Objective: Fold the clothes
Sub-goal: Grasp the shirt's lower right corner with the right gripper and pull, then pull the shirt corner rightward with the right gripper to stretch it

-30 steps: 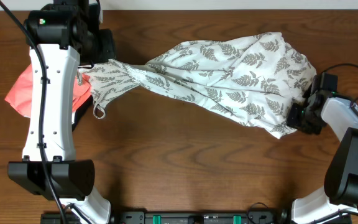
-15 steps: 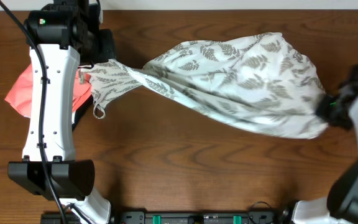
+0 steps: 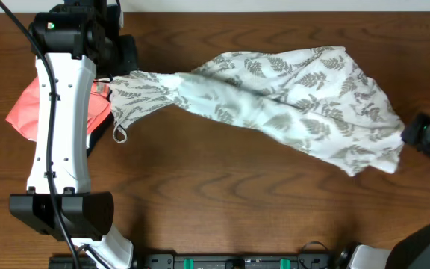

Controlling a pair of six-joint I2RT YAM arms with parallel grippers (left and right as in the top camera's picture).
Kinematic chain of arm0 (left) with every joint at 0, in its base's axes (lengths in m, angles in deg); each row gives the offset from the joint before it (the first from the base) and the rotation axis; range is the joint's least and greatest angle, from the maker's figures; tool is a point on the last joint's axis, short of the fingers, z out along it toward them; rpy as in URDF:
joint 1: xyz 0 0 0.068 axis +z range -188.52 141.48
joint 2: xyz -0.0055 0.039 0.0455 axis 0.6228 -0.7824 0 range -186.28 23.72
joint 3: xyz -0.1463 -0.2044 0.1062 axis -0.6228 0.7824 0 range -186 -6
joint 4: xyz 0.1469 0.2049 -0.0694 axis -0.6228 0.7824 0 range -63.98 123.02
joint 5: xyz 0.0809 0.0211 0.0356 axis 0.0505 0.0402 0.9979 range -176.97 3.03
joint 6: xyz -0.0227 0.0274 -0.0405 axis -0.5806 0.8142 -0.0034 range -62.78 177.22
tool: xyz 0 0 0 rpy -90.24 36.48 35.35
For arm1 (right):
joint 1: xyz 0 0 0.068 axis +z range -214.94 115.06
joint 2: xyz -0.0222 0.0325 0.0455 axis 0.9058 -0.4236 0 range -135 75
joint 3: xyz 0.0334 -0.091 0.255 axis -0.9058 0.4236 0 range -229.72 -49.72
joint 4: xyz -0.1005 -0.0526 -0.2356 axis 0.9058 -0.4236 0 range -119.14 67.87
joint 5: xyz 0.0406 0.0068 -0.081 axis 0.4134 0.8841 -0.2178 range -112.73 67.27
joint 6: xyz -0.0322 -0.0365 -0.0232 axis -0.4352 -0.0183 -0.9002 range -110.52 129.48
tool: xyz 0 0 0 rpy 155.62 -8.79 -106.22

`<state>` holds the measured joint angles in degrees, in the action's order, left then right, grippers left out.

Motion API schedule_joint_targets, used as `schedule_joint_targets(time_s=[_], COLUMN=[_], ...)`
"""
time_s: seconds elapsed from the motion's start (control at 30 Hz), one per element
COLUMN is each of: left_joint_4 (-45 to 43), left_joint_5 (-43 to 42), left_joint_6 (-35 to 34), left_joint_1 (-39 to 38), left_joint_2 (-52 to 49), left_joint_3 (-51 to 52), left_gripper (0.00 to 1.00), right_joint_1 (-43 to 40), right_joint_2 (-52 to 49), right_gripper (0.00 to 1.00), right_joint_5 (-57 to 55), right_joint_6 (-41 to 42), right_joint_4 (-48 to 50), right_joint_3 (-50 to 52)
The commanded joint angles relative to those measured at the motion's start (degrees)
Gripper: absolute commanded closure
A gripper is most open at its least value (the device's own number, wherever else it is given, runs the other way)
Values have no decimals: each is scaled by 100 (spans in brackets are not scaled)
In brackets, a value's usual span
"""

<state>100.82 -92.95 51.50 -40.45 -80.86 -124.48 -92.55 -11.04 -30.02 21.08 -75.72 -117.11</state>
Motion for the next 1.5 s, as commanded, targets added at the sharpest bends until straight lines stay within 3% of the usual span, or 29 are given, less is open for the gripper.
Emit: schedule_joint_targets(time_s=[0.0, 0.2, 0.6, 0.9, 1.47], left_joint_4=[20, 15, 17, 20, 20], left_joint_5=[66, 66, 66, 66, 68], left_joint_6=[76, 79, 79, 76, 79], left_joint_1=[46, 46, 46, 46, 46], left_joint_2=[-24, -24, -24, -24, -24], left_joint_3=[20, 20, 20, 20, 20], left_gripper=[94, 94, 94, 94, 94], right_joint_1=[-7, -13, -22, -24, -24], right_joint_2=[-131, -131, -131, -131, -131], right_gripper=[64, 64, 60, 51, 50], right_joint_5=[243, 238, 264, 258, 151], right_joint_6=[20, 175, 317, 317, 315], right_joint_4=[-129, 94, 1552, 2155, 2837], right_joint_3=[197, 684, 1751, 2157, 2643])
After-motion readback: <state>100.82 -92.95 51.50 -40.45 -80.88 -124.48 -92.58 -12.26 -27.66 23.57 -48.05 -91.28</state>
